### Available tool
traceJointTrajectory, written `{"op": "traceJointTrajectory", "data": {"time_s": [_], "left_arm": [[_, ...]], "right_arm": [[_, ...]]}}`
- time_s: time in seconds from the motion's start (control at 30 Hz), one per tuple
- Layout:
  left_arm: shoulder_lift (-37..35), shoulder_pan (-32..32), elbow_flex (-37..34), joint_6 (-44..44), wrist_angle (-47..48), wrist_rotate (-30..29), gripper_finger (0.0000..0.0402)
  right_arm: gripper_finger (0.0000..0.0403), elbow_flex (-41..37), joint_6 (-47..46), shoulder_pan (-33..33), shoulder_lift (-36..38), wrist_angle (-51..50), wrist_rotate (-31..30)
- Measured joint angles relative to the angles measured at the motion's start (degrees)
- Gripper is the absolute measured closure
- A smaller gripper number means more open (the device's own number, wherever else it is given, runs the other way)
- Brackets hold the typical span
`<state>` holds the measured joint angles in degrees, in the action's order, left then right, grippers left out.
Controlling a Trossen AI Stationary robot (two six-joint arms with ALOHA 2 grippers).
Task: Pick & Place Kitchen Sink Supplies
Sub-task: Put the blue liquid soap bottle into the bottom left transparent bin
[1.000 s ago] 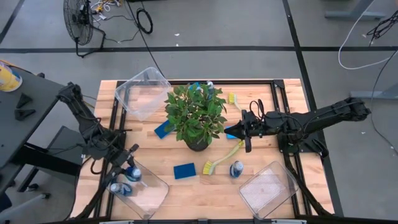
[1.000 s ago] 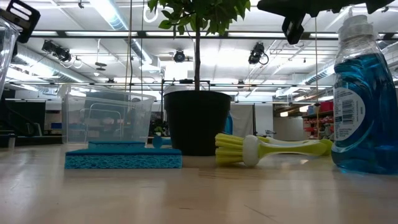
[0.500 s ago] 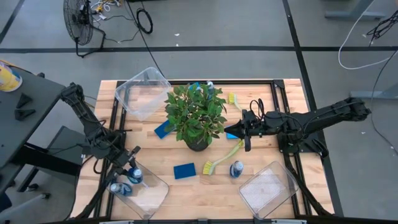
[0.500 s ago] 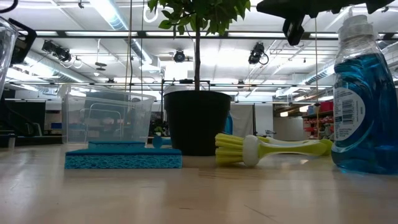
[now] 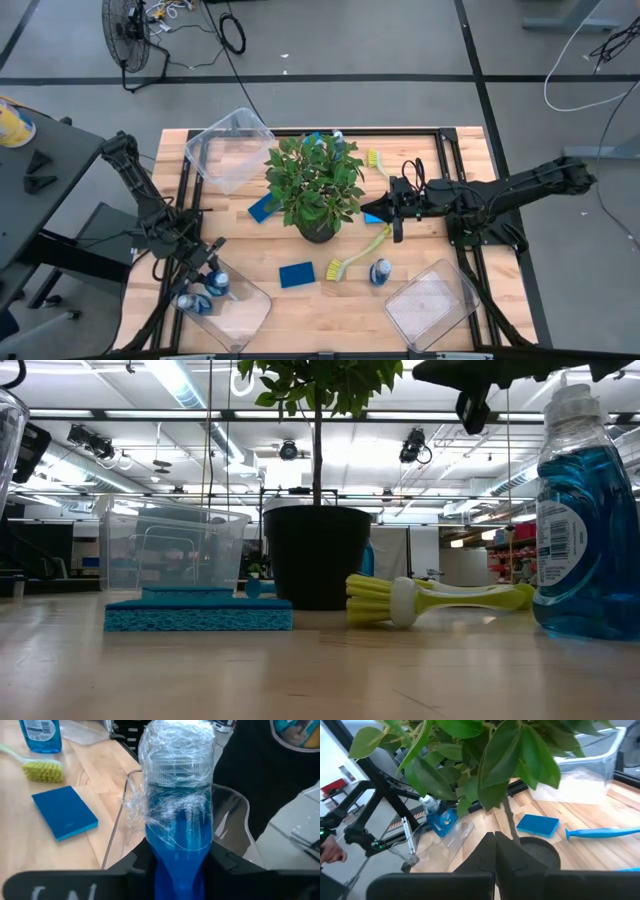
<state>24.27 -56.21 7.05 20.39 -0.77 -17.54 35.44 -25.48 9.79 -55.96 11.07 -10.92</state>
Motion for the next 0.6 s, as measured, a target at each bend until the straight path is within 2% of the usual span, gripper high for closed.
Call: {"op": "traceJointTrajectory", "data": {"time_s": [0.23, 0.6], "left_arm": [[0.00, -0.02, 0.00, -7.11, 0.09, -4.08, 0.0288], [0.04, -0.01, 0.00, -6.80, 0.32, -4.23, 0.0281]], "right_arm": [[0.0403, 0.00, -1.20, -0.01, 0.00, 0.00, -0.89], [0.0403, 0.00, -2.22, -0.01, 0.00, 0.00, -2.22]]}}
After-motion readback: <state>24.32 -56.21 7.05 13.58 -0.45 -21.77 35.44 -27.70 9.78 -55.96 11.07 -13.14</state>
